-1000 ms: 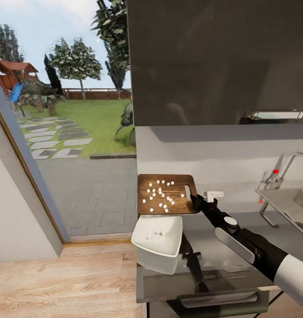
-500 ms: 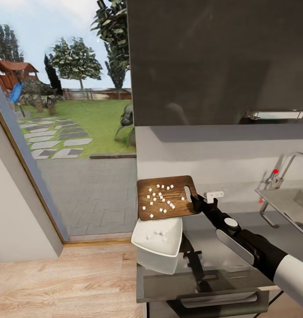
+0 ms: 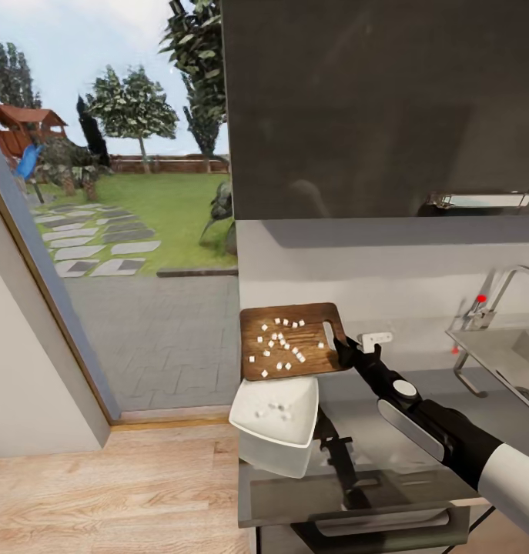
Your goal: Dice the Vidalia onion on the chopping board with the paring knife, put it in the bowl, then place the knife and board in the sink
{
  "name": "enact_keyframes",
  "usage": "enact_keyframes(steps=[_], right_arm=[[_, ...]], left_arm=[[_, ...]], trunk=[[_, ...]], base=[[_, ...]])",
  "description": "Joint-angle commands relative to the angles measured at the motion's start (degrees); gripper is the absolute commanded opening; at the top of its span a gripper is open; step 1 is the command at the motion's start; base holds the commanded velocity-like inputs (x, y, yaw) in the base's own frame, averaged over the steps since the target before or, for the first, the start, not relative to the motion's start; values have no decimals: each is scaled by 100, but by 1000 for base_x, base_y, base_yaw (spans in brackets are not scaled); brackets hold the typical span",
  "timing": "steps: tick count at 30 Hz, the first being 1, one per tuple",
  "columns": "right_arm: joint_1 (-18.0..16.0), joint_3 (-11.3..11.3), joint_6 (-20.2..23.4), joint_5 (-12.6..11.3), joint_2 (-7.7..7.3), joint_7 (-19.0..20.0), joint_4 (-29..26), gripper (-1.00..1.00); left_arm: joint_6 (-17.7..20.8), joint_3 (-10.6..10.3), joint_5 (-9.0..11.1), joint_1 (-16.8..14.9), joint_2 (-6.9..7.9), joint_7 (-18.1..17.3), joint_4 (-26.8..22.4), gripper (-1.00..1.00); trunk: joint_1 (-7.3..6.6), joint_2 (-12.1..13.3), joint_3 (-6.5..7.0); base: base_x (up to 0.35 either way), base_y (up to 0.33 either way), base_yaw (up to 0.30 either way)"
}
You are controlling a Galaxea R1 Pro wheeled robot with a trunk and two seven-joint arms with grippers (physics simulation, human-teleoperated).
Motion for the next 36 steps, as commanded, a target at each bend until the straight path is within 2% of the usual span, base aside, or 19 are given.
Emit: enact_keyframes(steps=[1,4,7,10,36], right_arm=[[-14,37,-78,-48,-7,-36,11,-100],[-14,37,-236,-9,-7,-35,37,-100],[-14,38,-325,194,-7,-35,49,-100],[-14,40,-347,285,-7,-35,57,-100],[-14,45,-352,314,2,-39,97,-100]], left_arm=[[-6,-49,18,0,7,55,-13,100],[-6,-49,18,0,7,55,-13,100],[-6,-49,18,0,7,55,-13,100],[-6,-49,18,0,7,55,-13,100],[-6,-49,18,0,7,55,-13,100]], trunk=[[4,-13,-12],[4,-13,-12],[4,-13,-12],[4,-13,-12],[4,-13,-12]], base=[[0,0,0],[0,0,0],[0,0,0],[0,0,0],[0,54,0]])
